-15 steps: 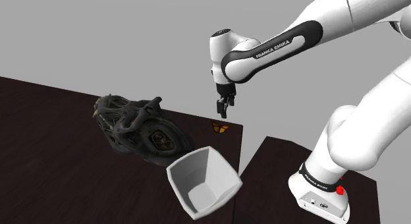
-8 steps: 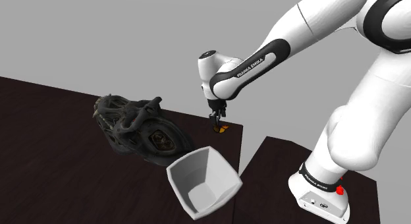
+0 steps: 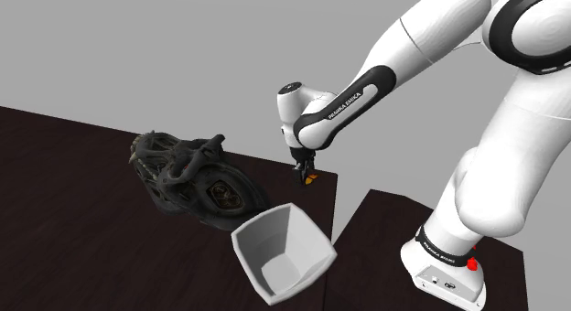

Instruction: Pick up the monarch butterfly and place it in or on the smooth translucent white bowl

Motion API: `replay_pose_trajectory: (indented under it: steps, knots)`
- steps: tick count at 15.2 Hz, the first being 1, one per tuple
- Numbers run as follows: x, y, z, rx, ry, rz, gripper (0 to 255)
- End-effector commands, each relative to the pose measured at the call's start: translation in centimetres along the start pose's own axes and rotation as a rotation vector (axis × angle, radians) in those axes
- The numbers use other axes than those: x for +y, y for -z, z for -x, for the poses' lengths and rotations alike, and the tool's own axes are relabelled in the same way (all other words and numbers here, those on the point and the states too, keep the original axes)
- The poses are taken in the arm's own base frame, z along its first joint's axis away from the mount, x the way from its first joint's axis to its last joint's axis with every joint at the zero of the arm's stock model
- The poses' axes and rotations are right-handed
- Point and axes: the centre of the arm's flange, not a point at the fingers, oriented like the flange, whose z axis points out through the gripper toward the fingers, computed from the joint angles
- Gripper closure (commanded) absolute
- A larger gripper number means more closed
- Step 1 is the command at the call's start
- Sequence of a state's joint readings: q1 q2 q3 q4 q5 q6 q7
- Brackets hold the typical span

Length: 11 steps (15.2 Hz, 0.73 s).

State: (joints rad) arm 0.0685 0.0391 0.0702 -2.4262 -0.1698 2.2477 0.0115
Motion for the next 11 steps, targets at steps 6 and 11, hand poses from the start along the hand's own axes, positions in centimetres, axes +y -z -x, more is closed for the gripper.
replay_pose_trajectory:
  steps: [6, 11]
  knots:
    - [0.04, -0.14, -0.01, 0.0, 0.0, 0.0, 255]
    - [-0.06, -0.08, -0.04, 0.0, 0.0, 0.0, 255]
